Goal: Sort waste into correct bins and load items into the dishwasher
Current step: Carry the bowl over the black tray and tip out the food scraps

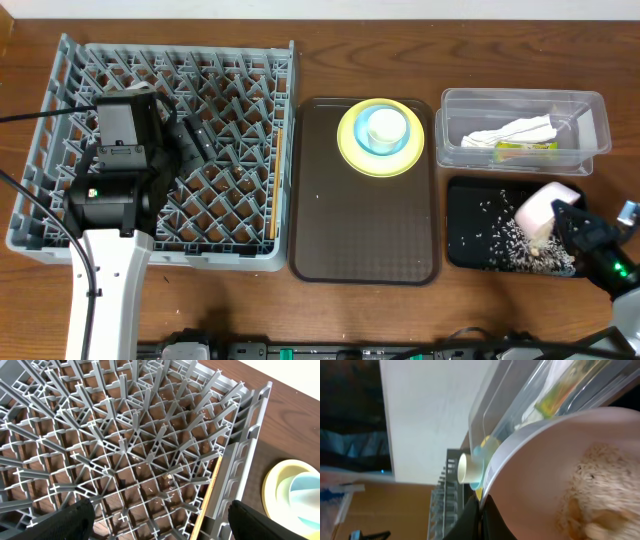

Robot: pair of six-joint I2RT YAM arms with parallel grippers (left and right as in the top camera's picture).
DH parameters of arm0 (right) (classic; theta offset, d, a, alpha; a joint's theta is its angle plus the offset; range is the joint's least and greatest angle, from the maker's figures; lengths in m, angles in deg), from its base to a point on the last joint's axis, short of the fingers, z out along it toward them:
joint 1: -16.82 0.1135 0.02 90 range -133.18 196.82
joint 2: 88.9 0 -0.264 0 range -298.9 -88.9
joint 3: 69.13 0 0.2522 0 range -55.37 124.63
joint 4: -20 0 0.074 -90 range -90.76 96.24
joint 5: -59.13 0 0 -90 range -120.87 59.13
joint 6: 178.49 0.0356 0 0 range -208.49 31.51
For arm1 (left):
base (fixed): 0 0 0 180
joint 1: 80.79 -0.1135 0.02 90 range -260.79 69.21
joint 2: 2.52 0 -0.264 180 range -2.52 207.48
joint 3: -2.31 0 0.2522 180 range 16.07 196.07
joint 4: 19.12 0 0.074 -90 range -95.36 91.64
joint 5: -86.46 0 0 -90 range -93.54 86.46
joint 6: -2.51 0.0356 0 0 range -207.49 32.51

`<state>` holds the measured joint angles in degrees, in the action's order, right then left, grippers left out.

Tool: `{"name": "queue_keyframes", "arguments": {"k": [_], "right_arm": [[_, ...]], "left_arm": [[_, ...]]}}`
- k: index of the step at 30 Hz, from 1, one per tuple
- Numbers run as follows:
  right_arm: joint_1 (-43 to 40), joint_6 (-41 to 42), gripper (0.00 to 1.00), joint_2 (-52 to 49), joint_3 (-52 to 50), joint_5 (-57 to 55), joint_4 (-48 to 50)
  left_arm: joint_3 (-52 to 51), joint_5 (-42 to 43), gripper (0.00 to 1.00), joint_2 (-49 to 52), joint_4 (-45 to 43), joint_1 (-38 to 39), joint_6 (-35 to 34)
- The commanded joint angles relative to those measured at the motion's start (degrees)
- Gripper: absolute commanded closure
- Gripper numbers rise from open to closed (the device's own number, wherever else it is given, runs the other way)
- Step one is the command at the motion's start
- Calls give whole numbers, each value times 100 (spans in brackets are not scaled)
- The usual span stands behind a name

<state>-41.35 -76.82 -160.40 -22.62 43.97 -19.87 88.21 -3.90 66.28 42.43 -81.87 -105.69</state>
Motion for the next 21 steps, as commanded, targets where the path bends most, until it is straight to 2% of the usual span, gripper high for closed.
{"name": "queue_keyframes", "arguments": {"k": [1,8,12,14,18,21], "right_arm": [[-203,195,99,68,-20,365,66],[-219,262,99,68,-20,684,295],[-219,719,99,68,-20,1036,372],[-219,726,99,68,-20,883,691],[-216,929,99,68,-20,918,612],[-219,1049,99,68,-20,540,710]], "left_arm": [[122,-28,11,-33,17,-24,-9],[122,-28,12,-33,17,-24,-9],[122,-28,12,-33,17,-24,-9],[122,-28,11,-33,17,-24,-9],[122,-28,12,-33,17,-24,-9],[122,-28,12,-33,17,-24,-9]]}}
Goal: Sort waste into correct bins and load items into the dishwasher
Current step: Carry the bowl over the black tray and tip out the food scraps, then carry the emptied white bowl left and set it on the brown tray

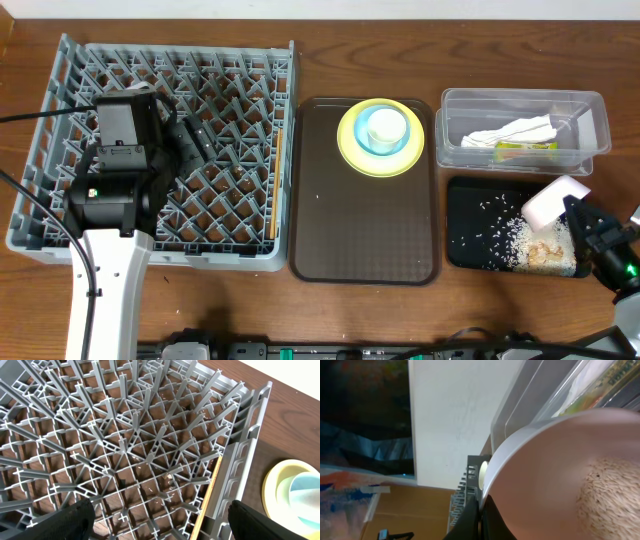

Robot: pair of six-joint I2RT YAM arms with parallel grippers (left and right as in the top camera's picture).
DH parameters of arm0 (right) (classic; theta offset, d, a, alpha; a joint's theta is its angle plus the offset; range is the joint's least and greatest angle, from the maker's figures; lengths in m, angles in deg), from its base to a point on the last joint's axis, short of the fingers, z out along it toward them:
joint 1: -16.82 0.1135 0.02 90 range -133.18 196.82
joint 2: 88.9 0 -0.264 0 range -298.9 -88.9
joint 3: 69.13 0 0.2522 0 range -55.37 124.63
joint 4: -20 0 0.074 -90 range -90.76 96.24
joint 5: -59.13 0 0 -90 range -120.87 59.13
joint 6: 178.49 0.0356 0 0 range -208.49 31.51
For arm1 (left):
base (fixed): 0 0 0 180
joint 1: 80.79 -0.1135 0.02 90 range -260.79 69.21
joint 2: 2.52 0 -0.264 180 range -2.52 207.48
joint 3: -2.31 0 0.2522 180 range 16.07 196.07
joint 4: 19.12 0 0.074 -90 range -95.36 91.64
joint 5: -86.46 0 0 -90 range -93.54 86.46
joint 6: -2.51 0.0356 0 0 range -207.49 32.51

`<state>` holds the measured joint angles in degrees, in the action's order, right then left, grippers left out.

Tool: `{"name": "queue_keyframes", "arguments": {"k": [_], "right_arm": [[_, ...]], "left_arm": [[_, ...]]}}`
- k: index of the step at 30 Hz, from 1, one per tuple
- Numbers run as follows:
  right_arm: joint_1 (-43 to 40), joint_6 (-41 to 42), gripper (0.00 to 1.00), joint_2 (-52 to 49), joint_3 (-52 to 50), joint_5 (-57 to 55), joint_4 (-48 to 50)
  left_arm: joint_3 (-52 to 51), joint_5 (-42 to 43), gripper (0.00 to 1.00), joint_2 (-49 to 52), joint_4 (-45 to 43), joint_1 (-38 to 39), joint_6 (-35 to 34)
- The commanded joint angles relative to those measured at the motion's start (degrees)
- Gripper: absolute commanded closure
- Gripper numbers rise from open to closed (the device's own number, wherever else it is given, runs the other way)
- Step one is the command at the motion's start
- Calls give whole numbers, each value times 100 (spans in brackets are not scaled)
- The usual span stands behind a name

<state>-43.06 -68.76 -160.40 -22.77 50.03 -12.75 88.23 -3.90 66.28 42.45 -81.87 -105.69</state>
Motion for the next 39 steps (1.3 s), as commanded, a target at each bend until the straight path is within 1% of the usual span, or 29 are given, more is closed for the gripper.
{"name": "queue_keyframes", "arguments": {"k": [1,3,5,6,8,11,13,14,16,18,20,22,23,25,28,30,31,33,34,36,37,38,39], "right_arm": [[-46,345,99,68,-4,81,-87],[-31,339,99,68,-4,343,-55],[-31,345,99,68,-4,83,127],[-31,437,99,68,-4,133,57],[-28,494,99,68,-4,511,-57],[-7,577,99,68,-4,299,249],[-4,723,99,68,-4,796,146],[-4,726,99,70,-4,785,205],[-4,732,99,68,-4,319,409],[-4,839,99,68,-4,509,240],[-4,894,99,68,-4,219,374],[-4,999,99,68,-4,734,229],[-4,997,99,70,-4,787,304],[-4,979,99,68,-4,385,494],[-4,979,99,68,-4,828,229],[-4,979,99,68,-4,350,474],[-4,986,99,68,-4,227,448],[-4,997,99,68,-4,710,201],[0,977,99,68,-4,664,245],[2,984,99,68,-4,68,492],[11,1032,99,68,-4,57,422],[35,1082,99,68,-4,522,273],[63,1084,99,68,-4,496,313]], "left_arm": [[120,-28,11,-33,15,-24,-9],[120,-28,12,-33,15,-24,-9],[120,-28,12,-33,15,-24,-9],[120,-28,12,-33,15,-24,-9],[120,-28,12,-33,15,-24,-9],[120,-28,12,-33,15,-24,-9],[120,-28,12,-33,15,-24,-9],[120,-28,12,-33,15,-24,-9],[120,-28,12,-33,15,-24,-9],[120,-28,12,-33,15,-24,-9],[120,-28,12,-33,15,-24,-9],[120,-28,12,-33,15,-24,-9],[120,-28,12,-33,15,-24,-9],[120,-28,12,-33,15,-24,-9],[120,-28,12,-33,15,-24,-9],[120,-28,12,-33,15,-24,-9],[120,-28,12,-33,15,-24,-9],[120,-28,12,-33,15,-24,-9],[120,-28,12,-33,15,-24,-9],[120,-28,12,-33,15,-24,-9],[120,-28,12,-33,15,-24,-9],[120,-28,12,-33,15,-24,-9],[120,-28,12,-33,15,-24,-9]]}}
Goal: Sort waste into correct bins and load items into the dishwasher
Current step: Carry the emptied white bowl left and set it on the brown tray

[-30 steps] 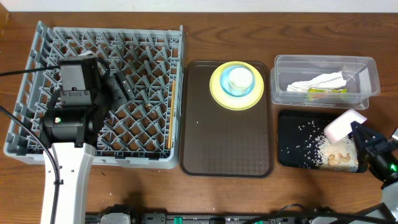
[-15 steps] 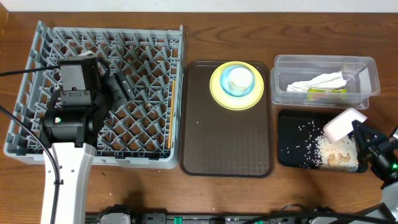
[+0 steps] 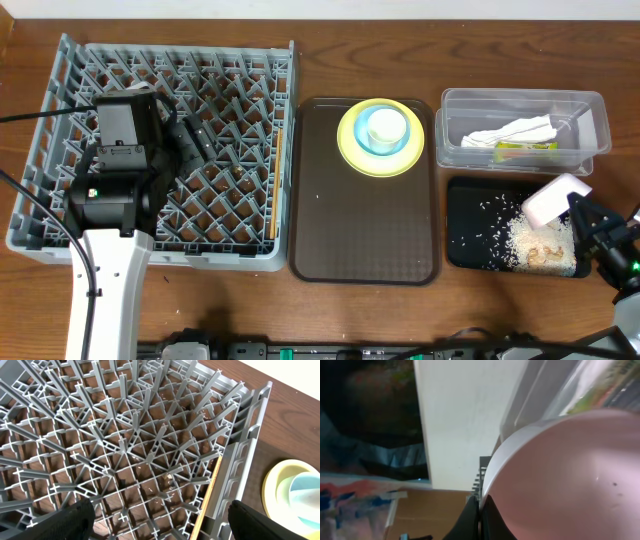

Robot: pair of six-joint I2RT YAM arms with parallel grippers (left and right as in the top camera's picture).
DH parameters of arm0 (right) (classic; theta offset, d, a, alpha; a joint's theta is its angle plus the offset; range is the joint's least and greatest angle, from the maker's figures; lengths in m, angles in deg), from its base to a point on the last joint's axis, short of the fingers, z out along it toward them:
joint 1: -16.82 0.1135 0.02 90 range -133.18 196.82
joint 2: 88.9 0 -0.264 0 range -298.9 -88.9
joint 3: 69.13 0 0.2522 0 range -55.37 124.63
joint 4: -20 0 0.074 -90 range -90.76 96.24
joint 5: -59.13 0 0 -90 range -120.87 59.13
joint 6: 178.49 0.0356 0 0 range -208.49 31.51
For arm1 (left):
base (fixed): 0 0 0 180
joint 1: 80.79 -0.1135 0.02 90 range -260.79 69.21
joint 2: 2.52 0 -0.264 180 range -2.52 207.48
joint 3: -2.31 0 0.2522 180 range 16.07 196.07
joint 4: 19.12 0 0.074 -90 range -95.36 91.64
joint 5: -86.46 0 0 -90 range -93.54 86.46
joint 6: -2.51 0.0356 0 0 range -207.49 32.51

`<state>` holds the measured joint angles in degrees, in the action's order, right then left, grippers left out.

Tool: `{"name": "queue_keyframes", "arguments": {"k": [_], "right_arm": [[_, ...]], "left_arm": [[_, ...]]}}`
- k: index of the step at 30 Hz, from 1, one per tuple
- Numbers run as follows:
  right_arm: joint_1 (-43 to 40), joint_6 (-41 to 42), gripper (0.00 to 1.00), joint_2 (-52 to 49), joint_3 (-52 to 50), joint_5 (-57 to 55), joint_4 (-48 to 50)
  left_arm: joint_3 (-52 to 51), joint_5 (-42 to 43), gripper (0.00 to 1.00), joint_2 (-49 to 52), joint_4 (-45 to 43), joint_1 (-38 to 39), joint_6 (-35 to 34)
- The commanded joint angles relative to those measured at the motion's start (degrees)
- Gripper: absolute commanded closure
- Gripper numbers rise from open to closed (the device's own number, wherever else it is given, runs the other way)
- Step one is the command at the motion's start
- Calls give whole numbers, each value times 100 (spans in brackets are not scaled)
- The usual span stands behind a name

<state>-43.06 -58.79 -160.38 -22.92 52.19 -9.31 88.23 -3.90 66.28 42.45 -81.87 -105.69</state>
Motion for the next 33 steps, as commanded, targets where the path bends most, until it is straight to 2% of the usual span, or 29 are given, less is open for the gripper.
{"name": "queue_keyframes", "arguments": {"k": [1,3,6,8,9,10,13,16,20,27,33], "right_arm": [[87,90,99,66,11,33,142],[136,111,99,66,11,-304,238],[249,199,99,66,11,44,227],[315,201,99,66,11,-492,463],[391,560,99,66,11,-114,297],[439,584,99,66,11,129,319],[599,586,99,66,11,-664,922],[789,1027,99,68,13,-37,787],[1117,1003,99,76,11,-339,1491],[2210,1674,98,319,44,-603,2225],[3724,2006,98,1047,127,-1784,2212]], "left_arm": [[120,-28,12,-33,15,-24,-9],[120,-28,12,-33,15,-24,-9],[120,-28,12,-33,15,-24,-9],[120,-28,12,-33,15,-24,-9],[120,-28,12,-33,15,-24,-9],[120,-28,12,-33,15,-24,-9],[120,-28,12,-33,15,-24,-9],[120,-28,12,-33,15,-24,-9],[120,-28,11,-33,15,-24,-9],[120,-28,12,-33,15,-24,-9],[120,-28,12,-33,15,-24,-9]]}}
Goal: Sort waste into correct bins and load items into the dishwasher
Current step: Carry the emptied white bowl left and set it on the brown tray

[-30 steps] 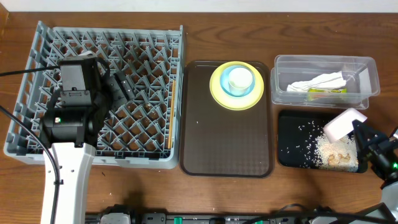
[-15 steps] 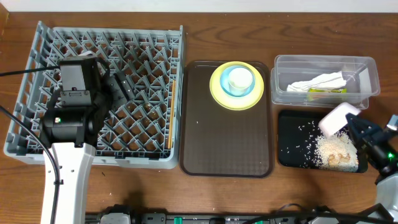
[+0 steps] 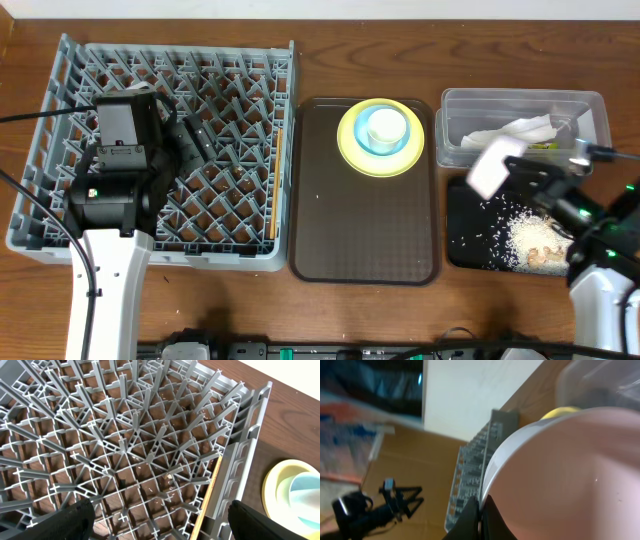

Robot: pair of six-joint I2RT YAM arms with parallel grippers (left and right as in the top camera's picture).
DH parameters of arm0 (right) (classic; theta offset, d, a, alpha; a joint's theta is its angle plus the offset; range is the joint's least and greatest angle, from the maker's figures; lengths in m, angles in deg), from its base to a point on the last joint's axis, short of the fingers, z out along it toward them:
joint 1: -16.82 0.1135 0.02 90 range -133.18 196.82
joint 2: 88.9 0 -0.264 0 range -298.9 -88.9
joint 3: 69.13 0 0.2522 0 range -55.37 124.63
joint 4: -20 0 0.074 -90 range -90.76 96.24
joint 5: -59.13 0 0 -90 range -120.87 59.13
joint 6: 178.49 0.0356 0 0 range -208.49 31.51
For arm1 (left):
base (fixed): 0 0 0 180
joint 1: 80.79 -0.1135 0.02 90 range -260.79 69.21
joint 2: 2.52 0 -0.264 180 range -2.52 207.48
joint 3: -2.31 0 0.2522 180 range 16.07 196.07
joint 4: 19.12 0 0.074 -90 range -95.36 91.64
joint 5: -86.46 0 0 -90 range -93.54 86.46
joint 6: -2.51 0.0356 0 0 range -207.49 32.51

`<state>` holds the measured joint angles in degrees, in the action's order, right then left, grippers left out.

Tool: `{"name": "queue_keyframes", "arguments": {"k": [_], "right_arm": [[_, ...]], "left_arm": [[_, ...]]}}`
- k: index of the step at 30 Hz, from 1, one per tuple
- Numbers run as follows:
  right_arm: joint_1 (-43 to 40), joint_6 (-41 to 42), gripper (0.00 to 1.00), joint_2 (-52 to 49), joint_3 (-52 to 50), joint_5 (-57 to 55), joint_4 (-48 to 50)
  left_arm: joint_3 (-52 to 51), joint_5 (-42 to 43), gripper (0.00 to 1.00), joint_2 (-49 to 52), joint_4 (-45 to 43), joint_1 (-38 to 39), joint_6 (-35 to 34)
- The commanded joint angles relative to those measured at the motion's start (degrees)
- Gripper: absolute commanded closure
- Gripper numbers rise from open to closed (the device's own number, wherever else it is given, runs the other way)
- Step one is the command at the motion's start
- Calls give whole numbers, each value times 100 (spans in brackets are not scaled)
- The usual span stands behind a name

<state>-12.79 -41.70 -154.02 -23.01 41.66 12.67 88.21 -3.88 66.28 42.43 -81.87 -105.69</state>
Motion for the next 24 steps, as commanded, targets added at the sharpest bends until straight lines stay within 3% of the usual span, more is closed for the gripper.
{"name": "queue_keyframes", "arguments": {"k": [1,6,13,18,24], "right_arm": [[1012,295,98,546,155,-1012,-24],[2865,-382,98,953,369,-3228,-992],[5652,-1572,99,498,702,-6474,-2361],[6795,-1727,99,-214,702,-7193,-2387],[7455,-1969,99,-1128,706,-7272,-1991]], "left_arm": [[122,-31,12,-33,17,-24,-9],[122,-31,12,-33,17,-24,-9],[122,-31,12,-33,17,-24,-9],[122,-31,12,-33,17,-24,-9],[122,-31,12,-33,17,-24,-9]]}}
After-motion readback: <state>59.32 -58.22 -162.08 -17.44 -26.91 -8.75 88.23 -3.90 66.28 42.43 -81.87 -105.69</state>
